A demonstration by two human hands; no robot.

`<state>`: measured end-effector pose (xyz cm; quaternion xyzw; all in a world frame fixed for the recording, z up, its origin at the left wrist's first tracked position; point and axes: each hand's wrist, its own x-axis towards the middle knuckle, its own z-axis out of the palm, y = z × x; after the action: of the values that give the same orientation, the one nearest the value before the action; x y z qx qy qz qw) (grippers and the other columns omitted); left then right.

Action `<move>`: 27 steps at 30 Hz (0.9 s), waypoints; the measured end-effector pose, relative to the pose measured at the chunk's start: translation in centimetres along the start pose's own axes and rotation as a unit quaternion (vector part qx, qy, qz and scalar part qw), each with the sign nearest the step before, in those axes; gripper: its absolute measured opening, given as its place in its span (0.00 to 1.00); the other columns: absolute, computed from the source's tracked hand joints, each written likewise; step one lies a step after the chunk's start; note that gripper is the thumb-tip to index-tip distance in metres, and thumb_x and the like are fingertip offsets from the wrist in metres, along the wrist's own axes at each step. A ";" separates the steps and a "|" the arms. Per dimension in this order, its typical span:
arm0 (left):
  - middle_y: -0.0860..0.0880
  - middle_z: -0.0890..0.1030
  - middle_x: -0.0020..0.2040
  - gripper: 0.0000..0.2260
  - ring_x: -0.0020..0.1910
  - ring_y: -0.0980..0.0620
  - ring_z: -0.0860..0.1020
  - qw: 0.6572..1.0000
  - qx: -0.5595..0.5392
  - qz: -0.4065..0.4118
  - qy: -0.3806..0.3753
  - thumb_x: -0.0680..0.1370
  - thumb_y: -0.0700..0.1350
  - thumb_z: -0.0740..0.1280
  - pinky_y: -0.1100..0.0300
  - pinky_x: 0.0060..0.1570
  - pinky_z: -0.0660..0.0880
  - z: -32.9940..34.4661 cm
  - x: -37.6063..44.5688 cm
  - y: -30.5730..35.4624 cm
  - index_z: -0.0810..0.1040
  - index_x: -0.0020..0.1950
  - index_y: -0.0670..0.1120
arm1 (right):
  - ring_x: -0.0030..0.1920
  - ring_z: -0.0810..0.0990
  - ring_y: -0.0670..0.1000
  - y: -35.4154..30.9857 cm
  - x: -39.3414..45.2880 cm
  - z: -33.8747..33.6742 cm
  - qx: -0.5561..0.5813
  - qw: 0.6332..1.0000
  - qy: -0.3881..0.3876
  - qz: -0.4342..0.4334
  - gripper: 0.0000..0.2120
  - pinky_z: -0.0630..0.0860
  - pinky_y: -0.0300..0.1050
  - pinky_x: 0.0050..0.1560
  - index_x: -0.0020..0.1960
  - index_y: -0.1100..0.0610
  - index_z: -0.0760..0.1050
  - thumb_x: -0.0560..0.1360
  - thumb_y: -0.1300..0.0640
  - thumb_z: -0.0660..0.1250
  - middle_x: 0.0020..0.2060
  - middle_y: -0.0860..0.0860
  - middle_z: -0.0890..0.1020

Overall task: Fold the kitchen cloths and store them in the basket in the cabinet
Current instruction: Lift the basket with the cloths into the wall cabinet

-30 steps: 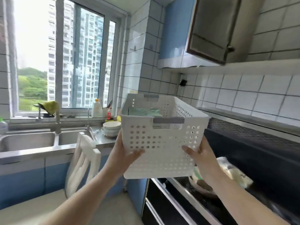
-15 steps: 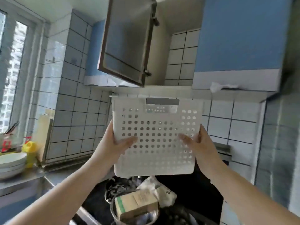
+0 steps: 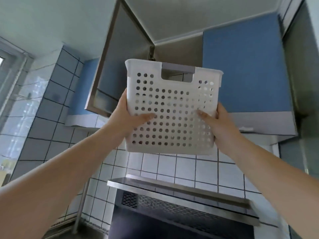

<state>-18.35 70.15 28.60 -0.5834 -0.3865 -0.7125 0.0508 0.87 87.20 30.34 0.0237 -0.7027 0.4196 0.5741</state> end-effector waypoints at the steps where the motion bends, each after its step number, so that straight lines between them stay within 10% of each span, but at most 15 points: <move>1: 0.54 0.82 0.54 0.36 0.50 0.53 0.82 1.000 -0.003 0.014 -0.002 0.64 0.39 0.78 0.52 0.41 0.82 -0.5 1.6 0.0 0.66 0.67 0.54 | 0.52 0.82 0.47 -0.1 1.5 0.7 -0.005 1.000 0.007 -0.016 0.20 0.80 0.53 0.48 0.59 0.42 0.72 0.70 0.52 0.73 0.53 0.41 0.82; 22: 0.57 0.84 0.48 0.28 0.45 0.55 0.84 0.996 -0.032 0.075 -0.047 0.64 0.45 0.78 0.58 0.31 0.80 -1.4 21.1 -11.2 0.71 0.58 0.59 | 0.54 0.80 0.47 7.8 20.5 1.9 -0.086 0.984 0.050 -0.149 0.19 0.78 0.56 0.54 0.63 0.41 0.69 0.73 0.49 0.69 0.55 0.42 0.80; 27: 0.54 0.83 0.54 0.32 0.48 0.53 0.83 0.997 -0.034 0.059 -0.043 0.64 0.45 0.78 0.51 0.42 0.81 -0.2 24.6 -17.2 0.69 0.64 0.57 | 0.54 0.80 0.48 13.6 24.4 0.7 -0.091 0.984 0.059 -0.139 0.20 0.77 0.57 0.55 0.63 0.40 0.69 0.73 0.49 0.69 0.56 0.42 0.80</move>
<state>-35.24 91.26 41.56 -0.6366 -0.3292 -0.6952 0.0565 -14.99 106.50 42.88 0.0436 -0.6927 0.2708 0.6670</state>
